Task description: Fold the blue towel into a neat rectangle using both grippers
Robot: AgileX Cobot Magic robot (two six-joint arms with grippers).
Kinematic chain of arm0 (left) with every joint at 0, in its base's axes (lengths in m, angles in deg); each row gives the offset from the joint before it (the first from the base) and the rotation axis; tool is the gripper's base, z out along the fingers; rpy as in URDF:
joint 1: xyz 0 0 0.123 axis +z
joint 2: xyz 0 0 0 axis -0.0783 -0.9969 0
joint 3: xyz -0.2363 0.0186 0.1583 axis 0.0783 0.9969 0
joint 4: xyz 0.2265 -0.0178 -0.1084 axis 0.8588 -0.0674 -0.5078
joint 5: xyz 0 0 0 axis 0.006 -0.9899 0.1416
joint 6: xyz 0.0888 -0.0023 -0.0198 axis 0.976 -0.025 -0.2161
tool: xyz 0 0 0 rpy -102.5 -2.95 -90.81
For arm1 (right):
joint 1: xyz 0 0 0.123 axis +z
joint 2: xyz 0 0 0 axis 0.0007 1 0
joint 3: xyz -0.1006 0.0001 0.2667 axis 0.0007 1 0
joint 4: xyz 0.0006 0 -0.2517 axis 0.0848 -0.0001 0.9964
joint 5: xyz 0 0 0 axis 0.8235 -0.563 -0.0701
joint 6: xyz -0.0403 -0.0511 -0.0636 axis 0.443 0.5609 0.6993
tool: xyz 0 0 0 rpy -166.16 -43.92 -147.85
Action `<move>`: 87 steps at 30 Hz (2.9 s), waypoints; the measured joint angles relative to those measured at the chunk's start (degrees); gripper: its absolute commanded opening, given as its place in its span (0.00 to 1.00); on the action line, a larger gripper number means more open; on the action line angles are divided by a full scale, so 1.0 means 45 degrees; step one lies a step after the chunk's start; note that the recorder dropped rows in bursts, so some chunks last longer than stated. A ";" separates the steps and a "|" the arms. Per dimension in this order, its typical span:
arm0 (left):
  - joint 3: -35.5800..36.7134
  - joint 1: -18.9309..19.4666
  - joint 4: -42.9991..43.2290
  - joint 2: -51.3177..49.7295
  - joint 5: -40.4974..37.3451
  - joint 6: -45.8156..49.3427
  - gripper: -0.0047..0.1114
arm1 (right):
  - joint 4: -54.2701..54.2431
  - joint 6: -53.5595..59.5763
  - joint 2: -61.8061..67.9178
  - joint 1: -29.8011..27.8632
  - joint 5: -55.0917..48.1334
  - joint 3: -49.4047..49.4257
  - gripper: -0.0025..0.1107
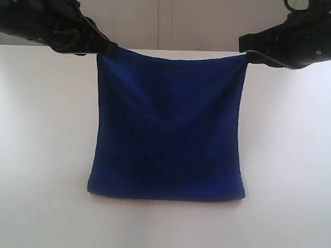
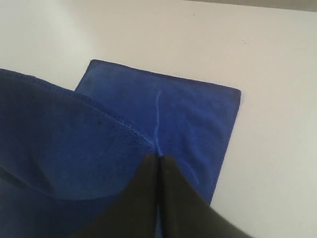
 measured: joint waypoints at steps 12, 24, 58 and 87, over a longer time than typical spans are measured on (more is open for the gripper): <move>-0.1307 0.0104 0.0000 -0.1328 -0.0130 0.0076 0.04 | 0.0142 0.0000 0.1413 0.0000 0.0077 -0.1200 0.02; -0.2510 0.0134 0.0239 -0.2480 -0.0158 0.0098 0.04 | 0.0410 -0.0068 0.2299 0.0000 0.0417 -0.2005 0.02; -0.3628 0.0913 0.0265 -0.5206 0.1064 0.0480 0.04 | 0.0489 -0.0131 0.5295 0.0000 0.1198 -0.4052 0.02; -0.6570 0.1484 0.0265 -0.7982 0.0509 0.0879 0.04 | 0.0489 -0.0131 0.7668 0.0000 0.2280 -0.5265 0.02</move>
